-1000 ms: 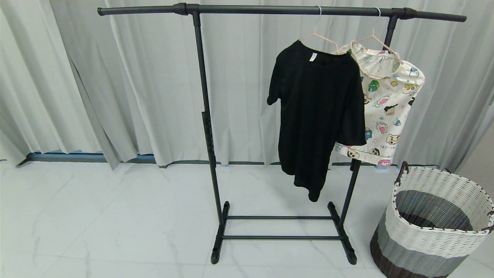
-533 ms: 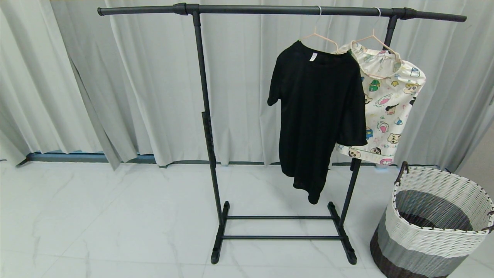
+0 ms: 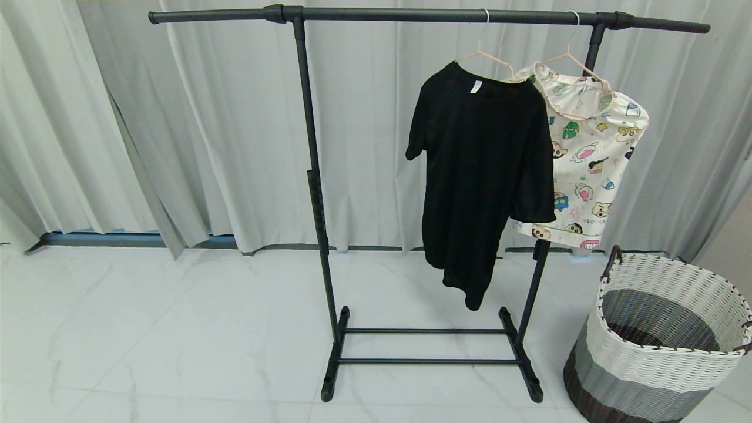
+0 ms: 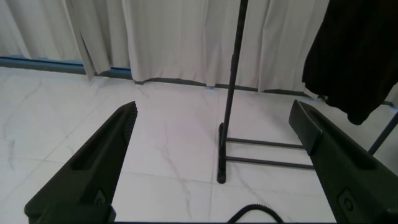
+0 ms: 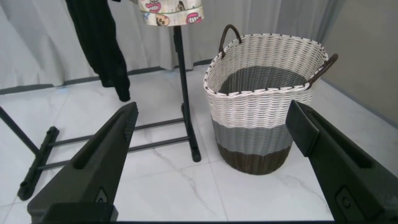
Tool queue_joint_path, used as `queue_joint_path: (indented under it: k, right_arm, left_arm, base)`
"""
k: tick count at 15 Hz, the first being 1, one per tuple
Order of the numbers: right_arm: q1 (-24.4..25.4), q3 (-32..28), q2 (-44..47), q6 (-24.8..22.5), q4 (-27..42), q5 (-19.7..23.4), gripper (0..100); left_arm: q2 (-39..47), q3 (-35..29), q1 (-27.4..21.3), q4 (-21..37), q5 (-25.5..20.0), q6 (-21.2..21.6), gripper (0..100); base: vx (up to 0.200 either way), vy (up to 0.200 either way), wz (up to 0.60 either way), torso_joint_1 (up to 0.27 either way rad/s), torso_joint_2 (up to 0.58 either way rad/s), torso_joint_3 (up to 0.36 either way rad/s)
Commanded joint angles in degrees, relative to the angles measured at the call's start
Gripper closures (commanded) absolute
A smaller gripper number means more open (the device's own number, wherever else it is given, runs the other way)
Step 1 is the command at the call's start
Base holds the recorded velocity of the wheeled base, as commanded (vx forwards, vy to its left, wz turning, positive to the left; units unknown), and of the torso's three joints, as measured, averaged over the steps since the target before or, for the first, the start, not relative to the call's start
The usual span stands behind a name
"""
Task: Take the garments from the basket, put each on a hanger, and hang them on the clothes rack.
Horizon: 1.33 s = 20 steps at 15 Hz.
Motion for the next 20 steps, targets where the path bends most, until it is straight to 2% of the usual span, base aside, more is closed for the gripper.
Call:
queue_joint_path:
  k: [1,13,20]
  right_arm:
    - [0.00,0.00,0.01,-0.01,-0.01,0.01,0]
    - [0.00,0.00,0.01,-0.01,-0.01,0.01,0]
    - [0.00,0.00,0.01,-1.59,0.08,-0.08,0]
  left_arm:
    - [-0.02,0.00,0.02,0.00,0.03,0.00,0]
    - [-0.02,0.00,0.02,0.00,0.03,0.00,0]
    - [-0.02,0.00,0.02,0.09,0.03,0.00,0]
  base:
    - [0.000,0.000,0.00,0.000,0.00,0.000]
    - [0.000,0.000,0.00,0.000,0.00,0.000]
    - [0.000,0.000,0.00,0.000,0.00,0.000]
